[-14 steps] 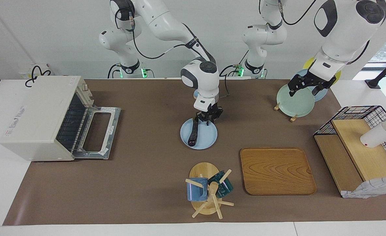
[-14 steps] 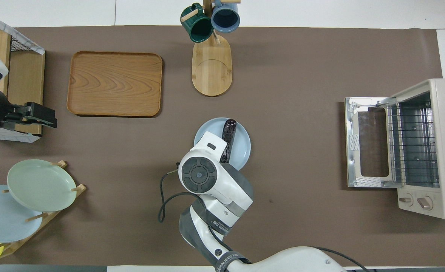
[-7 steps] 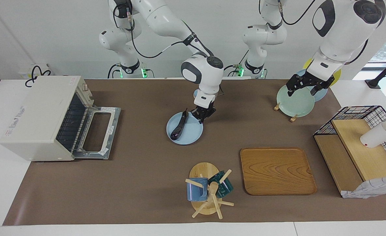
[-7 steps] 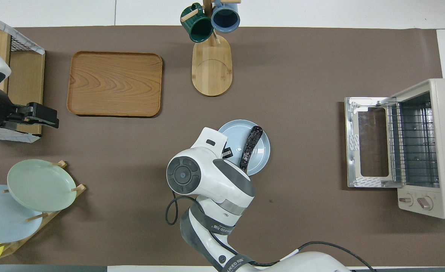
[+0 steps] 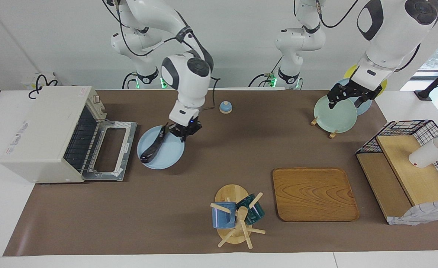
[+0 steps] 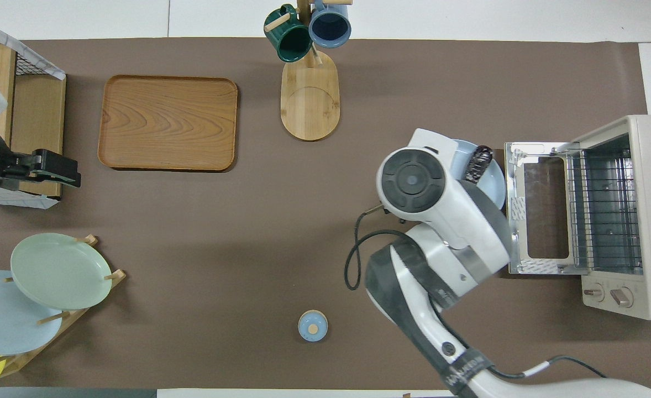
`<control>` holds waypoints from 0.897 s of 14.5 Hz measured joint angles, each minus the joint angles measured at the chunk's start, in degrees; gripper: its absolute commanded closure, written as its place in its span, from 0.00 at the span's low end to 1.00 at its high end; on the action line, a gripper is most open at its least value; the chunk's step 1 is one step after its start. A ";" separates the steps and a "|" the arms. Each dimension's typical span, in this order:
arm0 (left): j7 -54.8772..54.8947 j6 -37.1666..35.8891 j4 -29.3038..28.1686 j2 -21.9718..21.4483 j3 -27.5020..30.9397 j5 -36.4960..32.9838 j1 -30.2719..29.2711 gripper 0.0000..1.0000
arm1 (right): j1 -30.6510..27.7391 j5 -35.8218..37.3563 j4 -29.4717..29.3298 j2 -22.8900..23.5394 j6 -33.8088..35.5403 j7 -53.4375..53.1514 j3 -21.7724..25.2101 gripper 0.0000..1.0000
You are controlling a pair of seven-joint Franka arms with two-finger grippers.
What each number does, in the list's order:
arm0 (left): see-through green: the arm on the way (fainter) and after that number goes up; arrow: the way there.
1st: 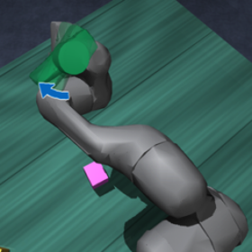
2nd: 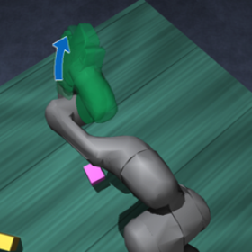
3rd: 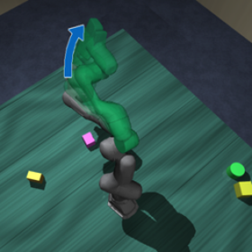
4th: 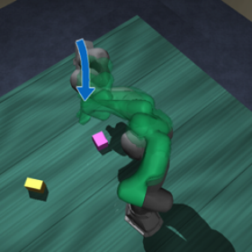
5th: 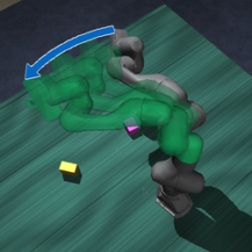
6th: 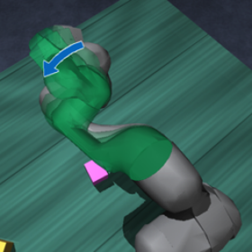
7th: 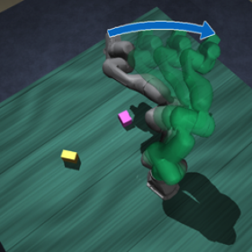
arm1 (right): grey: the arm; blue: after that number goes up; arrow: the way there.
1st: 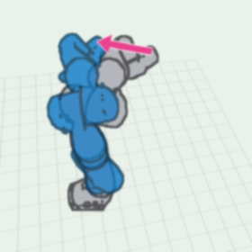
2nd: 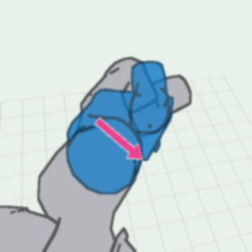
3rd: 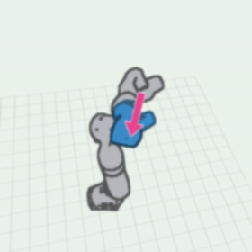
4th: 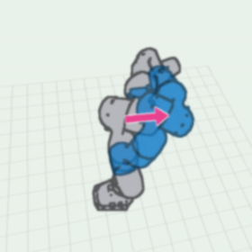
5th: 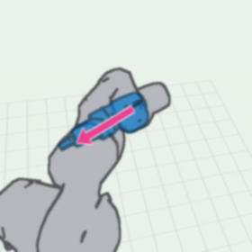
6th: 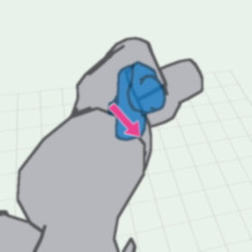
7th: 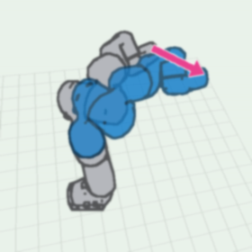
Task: Put eggplant into oven
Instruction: 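Carry the eggplant with the right gripper into the open oven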
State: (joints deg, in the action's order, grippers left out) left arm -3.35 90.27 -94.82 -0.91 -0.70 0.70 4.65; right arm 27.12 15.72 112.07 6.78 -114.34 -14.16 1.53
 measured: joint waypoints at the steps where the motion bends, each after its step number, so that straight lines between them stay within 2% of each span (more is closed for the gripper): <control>1: 0.00 0.00 0.00 0.00 0.01 0.00 -0.01 0.00 | -1.77 0.00 2.96 -2.90 1.00 1.30 0.00 1.00; 4: 0.00 0.00 0.00 0.00 0.02 0.00 -0.26 0.00 | -8.95 0.06 8.88 -8.37 1.57 11.08 -0.10 1.00; 8: 0.00 0.00 0.00 0.00 0.02 0.00 -0.44 0.00 | -22.00 0.07 10.34 -11.06 1.36 26.83 0.08 1.00; 10: 0.00 0.00 0.00 0.00 0.02 0.00 -0.44 0.00 | -25.02 0.06 11.74 -11.57 0.00 29.05 0.09 1.00; 13: 0.00 0.00 0.00 0.00 0.02 0.00 -0.44 0.00 | -26.51 0.06 15.04 -11.85 -4.60 30.39 -0.06 1.00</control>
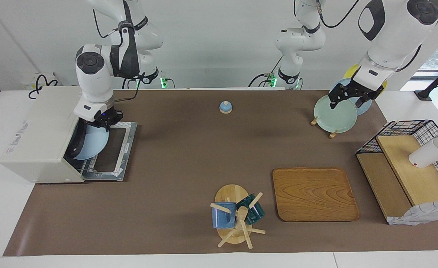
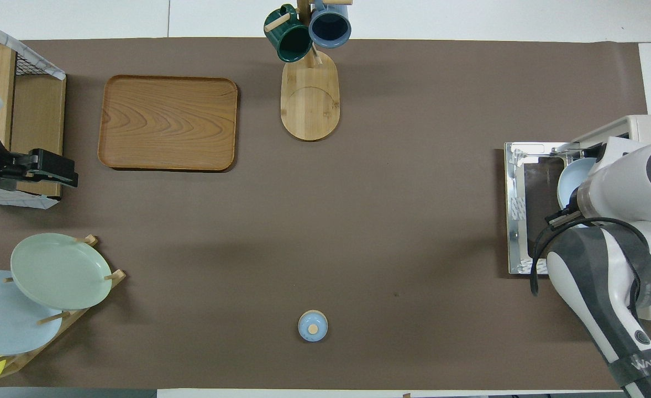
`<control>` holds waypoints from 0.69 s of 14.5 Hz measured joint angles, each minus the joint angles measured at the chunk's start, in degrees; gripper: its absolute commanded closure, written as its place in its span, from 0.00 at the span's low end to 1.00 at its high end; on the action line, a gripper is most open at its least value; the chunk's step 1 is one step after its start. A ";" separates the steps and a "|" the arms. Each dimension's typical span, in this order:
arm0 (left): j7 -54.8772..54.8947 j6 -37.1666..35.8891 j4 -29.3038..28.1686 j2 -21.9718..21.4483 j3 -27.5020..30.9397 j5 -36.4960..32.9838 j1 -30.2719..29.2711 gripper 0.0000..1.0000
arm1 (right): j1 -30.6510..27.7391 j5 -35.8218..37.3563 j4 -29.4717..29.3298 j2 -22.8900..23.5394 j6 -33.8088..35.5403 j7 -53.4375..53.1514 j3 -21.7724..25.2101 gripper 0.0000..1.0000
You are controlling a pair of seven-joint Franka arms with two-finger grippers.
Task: Put eggplant into oven
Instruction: 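Carry the eggplant with the right gripper into the open oven, then open the right gripper inside the oven and draw it back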
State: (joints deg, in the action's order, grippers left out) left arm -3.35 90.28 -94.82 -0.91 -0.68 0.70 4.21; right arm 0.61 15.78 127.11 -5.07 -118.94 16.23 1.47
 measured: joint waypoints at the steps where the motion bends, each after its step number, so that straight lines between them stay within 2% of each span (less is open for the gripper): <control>1: 0.00 0.00 0.00 0.00 0.00 0.00 0.00 0.00 | -0.93 0.00 1.64 -0.25 -2.31 0.57 -0.05 1.00; 2: 0.00 0.00 0.00 0.00 0.00 0.00 0.00 0.00 | -1.81 0.00 3.17 -0.54 -4.31 1.09 -0.05 1.00; 4: 0.00 0.00 0.00 0.00 0.00 0.00 0.00 0.00 | -2.57 0.00 4.75 -0.99 -6.17 1.26 -0.06 0.80; 5: 0.00 0.00 0.00 0.00 0.00 0.00 0.00 0.00 | -2.57 -0.01 5.00 -1.19 -6.18 1.26 -0.08 0.76; 10: 0.00 0.00 0.00 0.00 0.00 0.00 0.00 0.00 | -2.54 -0.10 5.10 -1.39 -5.71 1.26 -0.11 0.75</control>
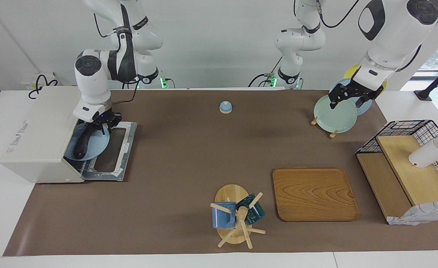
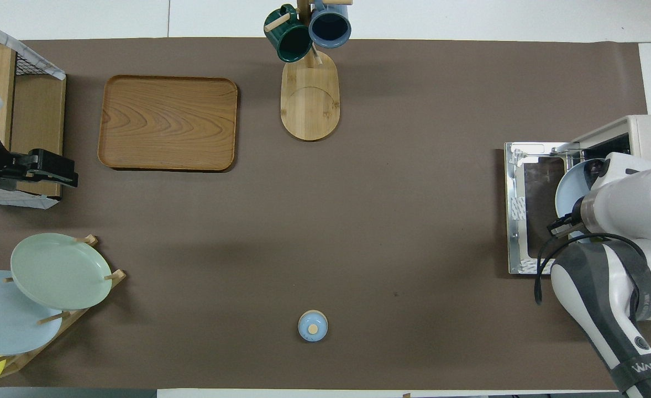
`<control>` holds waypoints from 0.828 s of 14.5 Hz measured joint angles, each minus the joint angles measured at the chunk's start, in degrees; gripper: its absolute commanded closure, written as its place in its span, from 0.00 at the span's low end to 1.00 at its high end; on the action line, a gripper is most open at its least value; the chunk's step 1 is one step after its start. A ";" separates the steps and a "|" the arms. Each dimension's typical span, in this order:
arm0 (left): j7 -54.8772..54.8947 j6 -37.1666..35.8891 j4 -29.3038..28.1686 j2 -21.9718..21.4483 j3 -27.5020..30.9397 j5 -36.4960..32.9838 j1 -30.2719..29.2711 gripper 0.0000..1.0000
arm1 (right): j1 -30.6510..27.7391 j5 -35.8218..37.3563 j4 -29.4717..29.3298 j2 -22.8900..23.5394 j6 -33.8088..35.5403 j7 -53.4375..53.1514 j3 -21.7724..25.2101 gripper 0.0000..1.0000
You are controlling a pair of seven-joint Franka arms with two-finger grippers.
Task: Put eggplant into oven
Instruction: 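Open the right gripper inside the oven and draw it back, then push the oven door shut with the right gripper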
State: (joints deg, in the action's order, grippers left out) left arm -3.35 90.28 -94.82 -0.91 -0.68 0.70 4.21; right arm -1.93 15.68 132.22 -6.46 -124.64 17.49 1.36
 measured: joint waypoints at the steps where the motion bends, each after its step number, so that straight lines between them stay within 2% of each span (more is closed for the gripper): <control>1: 0.00 0.00 0.00 0.00 0.00 0.00 0.00 0.00 | 0.12 -0.86 -0.54 -0.03 0.91 0.00 -0.14 0.78; 2: 0.00 0.00 0.00 0.00 0.00 0.00 0.00 0.00 | 0.40 -2.81 -1.59 -0.02 1.76 0.00 -0.42 0.94; 3: 0.00 0.00 0.00 0.00 0.00 0.00 0.00 0.00 | 1.14 -5.06 -2.62 0.01 1.99 0.01 -0.66 1.00; 6: 0.00 0.00 0.00 0.00 0.00 0.00 0.00 0.00 | 6.01 -8.27 -3.76 1.47 -0.85 -4.91 -0.91 1.00; 8: 0.00 0.00 0.00 0.00 0.00 0.00 0.00 0.00 | 8.59 -8.27 -3.70 4.74 -4.79 -10.31 -1.13 1.00; 12: 0.00 0.00 0.00 0.00 0.00 0.00 0.00 0.00 | 7.40 -8.27 -3.73 11.22 -8.75 -11.67 -0.74 1.00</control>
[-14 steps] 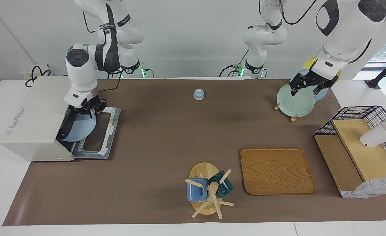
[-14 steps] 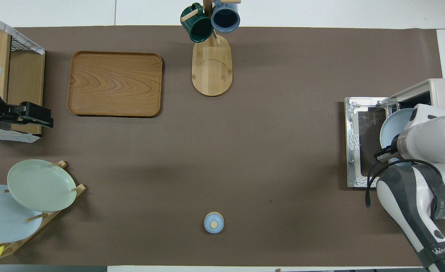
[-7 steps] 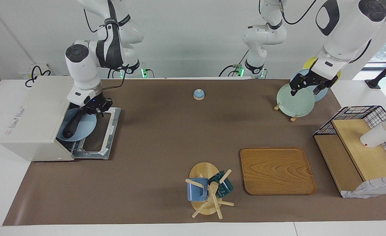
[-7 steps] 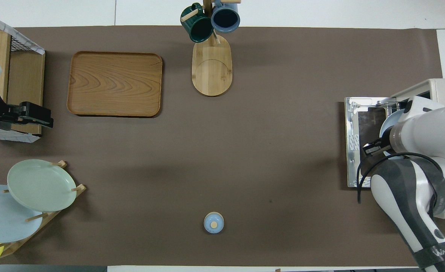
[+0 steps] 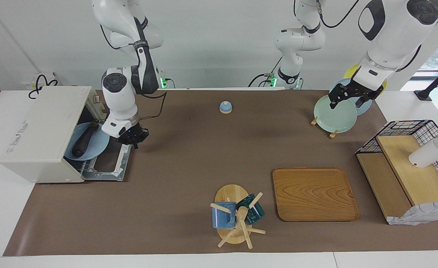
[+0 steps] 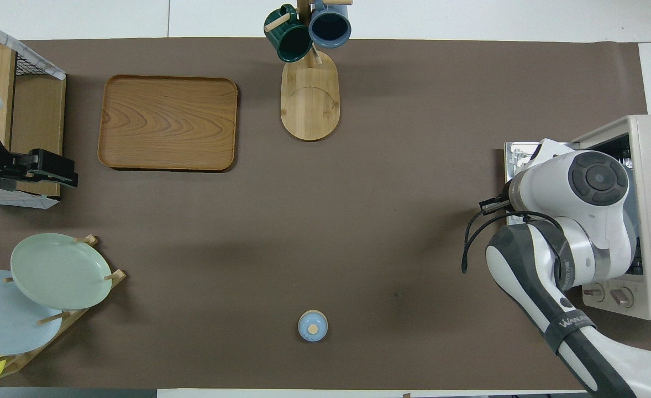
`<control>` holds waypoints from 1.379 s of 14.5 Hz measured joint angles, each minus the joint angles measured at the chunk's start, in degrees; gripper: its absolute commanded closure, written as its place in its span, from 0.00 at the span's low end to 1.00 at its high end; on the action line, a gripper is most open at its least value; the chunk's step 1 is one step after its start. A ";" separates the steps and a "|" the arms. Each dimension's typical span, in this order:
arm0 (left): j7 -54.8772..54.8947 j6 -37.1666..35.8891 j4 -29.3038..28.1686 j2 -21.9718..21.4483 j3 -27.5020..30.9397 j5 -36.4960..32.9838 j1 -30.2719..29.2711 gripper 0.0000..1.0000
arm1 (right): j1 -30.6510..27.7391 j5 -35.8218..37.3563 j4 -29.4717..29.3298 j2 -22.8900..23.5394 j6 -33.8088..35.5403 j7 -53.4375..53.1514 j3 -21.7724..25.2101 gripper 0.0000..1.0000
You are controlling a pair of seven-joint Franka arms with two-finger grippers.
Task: Put eggplant into oven
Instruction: 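Push the oven door shut with the right gripper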
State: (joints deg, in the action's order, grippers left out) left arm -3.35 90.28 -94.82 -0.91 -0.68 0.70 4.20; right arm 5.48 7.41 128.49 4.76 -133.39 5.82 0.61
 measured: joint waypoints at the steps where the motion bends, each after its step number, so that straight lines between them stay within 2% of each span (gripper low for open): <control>1: 0.00 0.00 0.00 0.00 0.00 0.00 0.00 0.00 | -0.50 0.00 0.07 0.72 -0.06 0.00 0.10 1.00; 12: 0.00 0.00 0.00 0.00 0.00 0.00 0.00 0.00 | -1.87 -0.45 2.19 0.42 -2.89 0.00 -0.02 1.00; 20: 0.00 0.00 0.00 0.00 0.00 0.00 0.00 0.00 | -2.08 0.06 3.09 2.42 -5.77 0.08 -0.02 1.00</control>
State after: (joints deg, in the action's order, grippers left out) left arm -3.35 90.28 -94.82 -0.91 -0.68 0.70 4.20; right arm 3.40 7.47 131.59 7.18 -139.17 5.90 0.59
